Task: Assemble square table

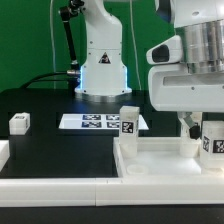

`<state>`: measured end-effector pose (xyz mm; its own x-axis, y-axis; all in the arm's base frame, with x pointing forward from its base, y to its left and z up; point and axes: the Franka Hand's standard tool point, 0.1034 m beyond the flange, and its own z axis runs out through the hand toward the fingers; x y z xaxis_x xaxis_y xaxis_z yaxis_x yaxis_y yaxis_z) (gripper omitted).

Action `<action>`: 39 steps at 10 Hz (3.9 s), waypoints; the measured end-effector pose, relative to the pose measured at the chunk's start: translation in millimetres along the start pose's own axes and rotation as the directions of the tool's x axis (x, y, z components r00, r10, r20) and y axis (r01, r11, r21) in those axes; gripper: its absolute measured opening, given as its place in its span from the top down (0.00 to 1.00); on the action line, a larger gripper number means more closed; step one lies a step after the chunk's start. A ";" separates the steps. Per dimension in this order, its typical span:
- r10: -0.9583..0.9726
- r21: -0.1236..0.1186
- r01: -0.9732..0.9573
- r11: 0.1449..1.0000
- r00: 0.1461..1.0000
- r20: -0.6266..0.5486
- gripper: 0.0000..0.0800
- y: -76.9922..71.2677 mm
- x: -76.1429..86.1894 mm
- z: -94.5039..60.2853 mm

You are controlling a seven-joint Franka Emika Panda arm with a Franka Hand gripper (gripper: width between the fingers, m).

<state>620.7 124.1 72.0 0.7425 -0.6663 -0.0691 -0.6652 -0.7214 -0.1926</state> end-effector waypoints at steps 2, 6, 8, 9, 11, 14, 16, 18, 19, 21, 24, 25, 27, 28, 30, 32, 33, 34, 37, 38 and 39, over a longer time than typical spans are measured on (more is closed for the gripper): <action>-0.339 -0.044 0.338 0.940 0.940 -0.020 0.19 -0.5 2.6 -0.9; -0.455 -0.047 0.454 0.890 0.890 -0.013 0.33 -0.1 2.7 0.0; -0.362 -0.042 0.361 0.932 0.932 -0.015 0.49 0.6 2.5 0.3; -0.308 -0.042 0.307 0.951 0.951 -0.018 0.63 2.0 3.8 0.3; -0.154 -0.033 0.154 0.988 0.988 -0.016 0.63 2.3 4.5 -0.1; 0.325 0.001 -0.325 0.946 0.946 0.017 0.63 2.5 7.3 1.0; 0.559 0.026 -0.561 0.827 0.827 0.055 0.63 2.0 8.9 1.5; 0.593 0.024 -0.595 0.803 0.803 0.055 0.63 1.3 7.7 2.1; 0.553 0.027 -0.555 0.832 0.831 0.054 0.53 1.2 7.6 2.1; 0.258 0.019 -0.258 0.966 0.966 0.032 0.36 -2.5 3.6 1.1; -0.058 0.017 0.058 0.998 0.998 -0.001 0.19 -4.1 5.2 -0.7; -0.145 0.016 0.145 0.989 0.989 -0.003 0.19 -3.9 5.4 -0.7; -0.449 -0.032 0.448 0.893 0.894 -0.019 0.19 -2.6 7.0 -1.0; -0.582 -0.050 0.581 0.812 0.813 -0.016 0.19 -1.4 8.6 -0.8; -0.719 -0.063 0.718 0.693 0.695 -0.004 0.19 0.9 11.0 0.4; -0.705 -0.061 0.703 0.708 0.709 -0.005 0.36 0.8 10.8 0.6; -0.691 -0.060 0.689 0.722 0.723 -0.006 0.36 0.7 10.6 0.6; -0.632 -0.059 0.630 0.774 0.775 -0.011 0.53 0.4 10.1 0.7; -0.421 -0.050 0.419 0.907 0.907 -0.024 0.64 0.8 11.1 0.4; -0.271 -0.038 0.270 0.962 0.962 -0.028 0.64 1.1 12.5 -0.4; -0.085 -0.027 0.084 0.996 0.996 -0.030 0.64 1.7 12.9 -0.4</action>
Offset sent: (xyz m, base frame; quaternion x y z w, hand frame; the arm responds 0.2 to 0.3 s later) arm 0.0000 0.0000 0.0000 0.0000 0.0000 -0.1938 0.9810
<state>629.2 114.2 71.2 0.7939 -0.6077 -0.0231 -0.6020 -0.7799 -0.1713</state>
